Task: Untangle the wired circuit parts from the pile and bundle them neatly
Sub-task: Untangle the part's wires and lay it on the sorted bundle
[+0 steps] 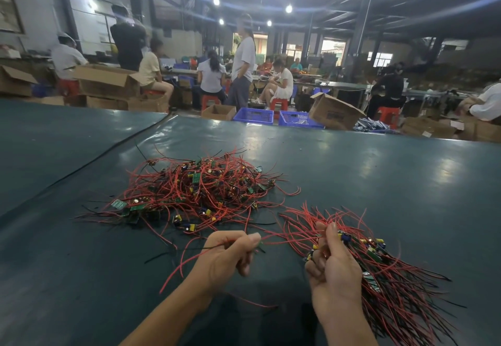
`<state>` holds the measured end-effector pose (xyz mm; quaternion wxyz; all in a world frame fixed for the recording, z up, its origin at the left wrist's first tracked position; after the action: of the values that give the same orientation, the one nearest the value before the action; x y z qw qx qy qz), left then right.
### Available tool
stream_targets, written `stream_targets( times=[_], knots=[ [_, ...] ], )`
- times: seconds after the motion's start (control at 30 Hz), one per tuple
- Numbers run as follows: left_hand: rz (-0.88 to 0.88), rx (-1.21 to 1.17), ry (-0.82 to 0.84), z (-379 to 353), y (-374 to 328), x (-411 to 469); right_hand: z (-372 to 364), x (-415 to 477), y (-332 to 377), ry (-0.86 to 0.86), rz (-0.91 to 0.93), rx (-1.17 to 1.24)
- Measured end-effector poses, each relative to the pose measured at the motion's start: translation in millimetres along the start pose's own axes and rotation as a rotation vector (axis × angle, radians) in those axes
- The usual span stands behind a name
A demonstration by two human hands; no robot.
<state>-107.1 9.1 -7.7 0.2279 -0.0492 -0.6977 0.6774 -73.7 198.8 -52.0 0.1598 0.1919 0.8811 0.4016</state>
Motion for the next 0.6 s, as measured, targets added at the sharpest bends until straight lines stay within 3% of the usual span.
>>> stream_targets(
  times=[0.17, 0.27, 0.37, 0.5, 0.6],
  knots=[
    [0.089, -0.174, -0.052, 4, 11, 0, -16, -7, -9, 0.128, 0.018, -0.179],
    [0.136, -0.197, -0.01, -3, 15, -1, -44, -26, -21, 0.336, 0.07, -0.44],
    [0.179, -0.151, 0.034, -9, 19, -3, -75, -48, -33, 0.571, 0.17, -0.555],
    [0.132, -0.041, 0.166, -21, 16, -2, -76, -49, -38, 0.567, 0.137, -0.568],
    [0.11, 0.024, 0.178, -20, 19, -1, -65, -42, -36, 0.481, 0.106, -0.585]
  ],
)
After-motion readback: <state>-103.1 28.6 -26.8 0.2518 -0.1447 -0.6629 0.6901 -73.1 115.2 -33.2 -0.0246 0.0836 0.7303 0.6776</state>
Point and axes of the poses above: each hand's wrist, its own x-axis towards the middle knuckle, its own z-axis out of the back of the hand, y = z × x, the point moved 10 cm from there along x, towards the middle knuckle, and after that the axes turned 5 degrees about y, right-handed, at the moved point
